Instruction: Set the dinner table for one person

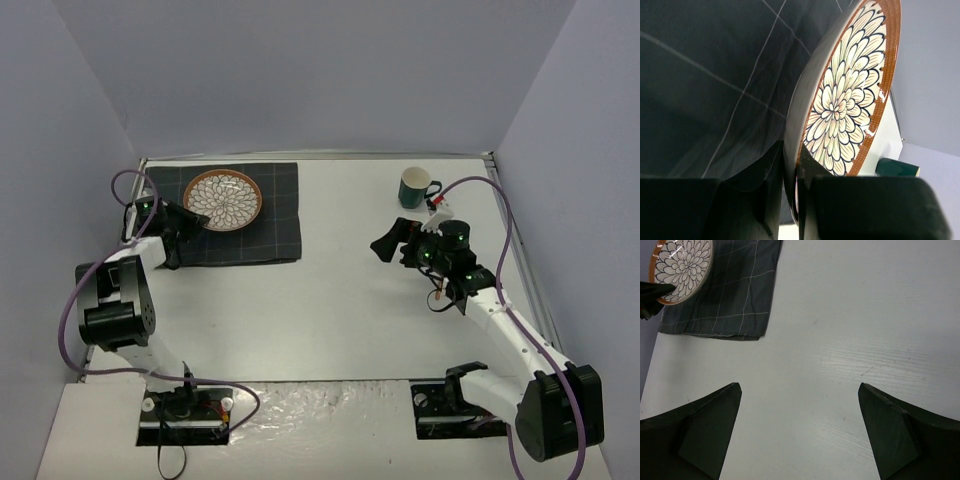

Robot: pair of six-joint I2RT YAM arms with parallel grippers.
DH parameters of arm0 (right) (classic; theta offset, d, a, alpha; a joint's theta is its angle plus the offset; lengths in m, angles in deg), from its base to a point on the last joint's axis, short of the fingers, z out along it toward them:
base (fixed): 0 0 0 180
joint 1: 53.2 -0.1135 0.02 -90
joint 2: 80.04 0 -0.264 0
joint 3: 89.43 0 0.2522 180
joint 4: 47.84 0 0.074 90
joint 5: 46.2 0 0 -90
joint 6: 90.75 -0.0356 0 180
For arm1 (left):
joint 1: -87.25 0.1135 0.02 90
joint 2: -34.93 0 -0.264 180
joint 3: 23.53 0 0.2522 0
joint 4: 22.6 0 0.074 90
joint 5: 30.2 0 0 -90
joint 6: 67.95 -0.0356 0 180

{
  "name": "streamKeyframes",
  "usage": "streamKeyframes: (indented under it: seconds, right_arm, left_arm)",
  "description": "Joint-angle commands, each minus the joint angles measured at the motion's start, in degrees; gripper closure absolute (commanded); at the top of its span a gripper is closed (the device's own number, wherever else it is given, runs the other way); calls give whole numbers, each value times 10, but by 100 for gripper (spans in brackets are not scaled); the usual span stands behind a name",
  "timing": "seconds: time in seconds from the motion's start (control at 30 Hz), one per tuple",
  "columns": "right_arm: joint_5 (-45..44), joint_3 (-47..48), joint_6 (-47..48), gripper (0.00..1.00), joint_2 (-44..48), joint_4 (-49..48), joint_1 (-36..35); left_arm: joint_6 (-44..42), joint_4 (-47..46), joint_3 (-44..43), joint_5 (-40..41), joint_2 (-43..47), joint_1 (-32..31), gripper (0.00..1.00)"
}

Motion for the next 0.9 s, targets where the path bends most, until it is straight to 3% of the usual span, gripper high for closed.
streamKeyframes:
  seconds: [0.0, 0.87]
  right_arm:
    - [-2, 31, 20, 0, 4, -20, 0]
    - [2, 15, 36, 0, 3, -20, 0]
  left_arm:
    - [39, -155, -94, -64, -21, 20, 100]
    - [45, -214, -69, -87, -113, 48, 100]
